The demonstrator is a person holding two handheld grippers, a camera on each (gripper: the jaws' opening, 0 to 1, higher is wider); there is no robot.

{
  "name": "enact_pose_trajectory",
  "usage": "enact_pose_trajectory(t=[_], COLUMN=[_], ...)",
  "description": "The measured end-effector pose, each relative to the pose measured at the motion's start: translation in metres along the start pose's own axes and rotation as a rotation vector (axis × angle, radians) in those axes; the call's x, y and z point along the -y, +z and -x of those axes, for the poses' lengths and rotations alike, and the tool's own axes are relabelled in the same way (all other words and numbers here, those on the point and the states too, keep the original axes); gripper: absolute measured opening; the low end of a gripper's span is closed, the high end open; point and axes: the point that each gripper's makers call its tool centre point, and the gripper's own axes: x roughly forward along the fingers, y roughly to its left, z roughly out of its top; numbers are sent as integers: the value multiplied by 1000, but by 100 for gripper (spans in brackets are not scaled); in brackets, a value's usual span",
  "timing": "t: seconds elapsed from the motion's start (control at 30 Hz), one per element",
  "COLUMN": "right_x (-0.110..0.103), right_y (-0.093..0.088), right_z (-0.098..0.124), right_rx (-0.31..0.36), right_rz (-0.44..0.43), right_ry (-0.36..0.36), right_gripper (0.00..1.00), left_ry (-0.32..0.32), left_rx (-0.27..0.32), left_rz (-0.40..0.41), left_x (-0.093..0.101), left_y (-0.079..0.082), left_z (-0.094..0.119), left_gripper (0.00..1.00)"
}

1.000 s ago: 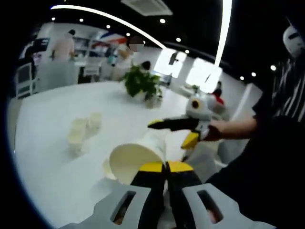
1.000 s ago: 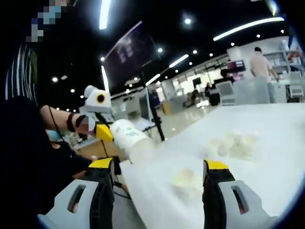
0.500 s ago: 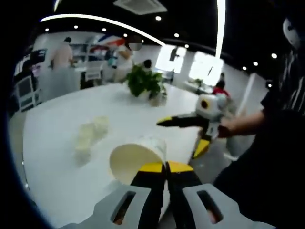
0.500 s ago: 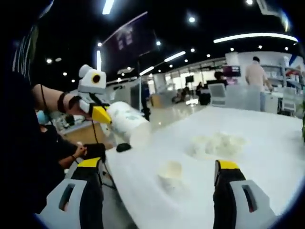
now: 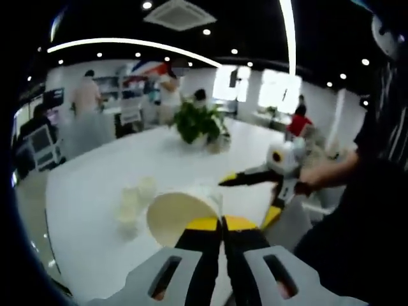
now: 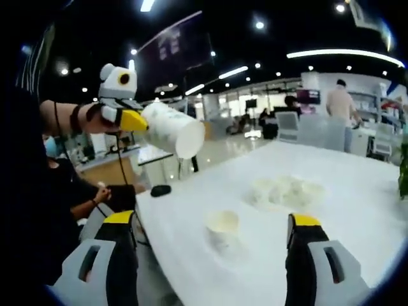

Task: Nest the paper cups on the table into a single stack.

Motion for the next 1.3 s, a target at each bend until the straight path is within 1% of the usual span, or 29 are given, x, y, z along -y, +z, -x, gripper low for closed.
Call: enact_pose_trajectory(t=[0.1,0.2,0.27,0.3,0.4,0.43,0.5,0.53,0.6,0.63,0.67,0.7,0.8,0.83,0.9,0.97,1.0,1.07,1.1,1.2,1.23,1.27,1.3], right_x=[1,1,3,3,3,3,2,2,1,1,0,-1,0,1,1,3,4,4,5,4,4,4,5], right_y=[-1,-1,1,1,1,0,-1,-1,0,1,2,3,1,0,-3,-5,-8,-13,-16,-22,-24,-26,-26], right_z=[1,1,1,1,1,0,1,2,3,4,5,5,6,6,7,7,8,8,8,8,8,8,9], right_rx=[-2,-7,2,3,5,2,-4,-3,5,15,26,31,22,15,-3,-19,-38,-64,-80,-102,-107,-112,-116], right_rz=[-3,-5,-3,-2,-6,-8,1,3,-3,-17,-28,-35,-26,-22,-16,21,47,74,109,134,148,153,159], right_ry=[-1,-4,-9,-12,-12,-11,-15,-15,-16,-21,-21,-19,-28,-31,-36,-45,-50,-50,-53,-42,-37,-37,-40], right_gripper=[96,96,96,96,96,96,96,96,95,95,96,96,96,97,97,97,98,100,100,100,100,100,100], left_ry=[1,3,16,33,62,65,70,69,75,83,89,89,78,75,80,57,48,39,35,20,0,-4,-8], left_rx=[1,10,6,-14,-101,-159,-190,-206,-209,-238,-264,-306,-356,-368,-425,-457,-494,-522,-534,-552,-572,-588,-582], left_rz=[-41,-61,-73,-79,-122,-144,-174,-167,-163,-178,-208,-220,-233,-249,-296,-307,-330,-350,-349,-365,-406,-409,-400], left_x=[3,4,1,-3,-14,-17,-21,-21,-25,-29,-33,-36,-40,-40,-44,-43,-44,-45,-46,-47,-48,-48,-49], left_y=[15,32,36,33,13,0,-9,-13,-15,-19,-23,-32,-43,-45,-53,-61,-68,-75,-77,-82,-85,-87,-86], left_z=[0,1,0,-1,-5,-7,-9,-11,-14,-16,-17,-20,-26,-29,-30,-36,-37,-42,-44,-50,-53,-54,-57], left_gripper=[0,0,0,0,0,0,0,0,0,0,0,0,0,0,0,0,0,0,0,0,0,0,0])
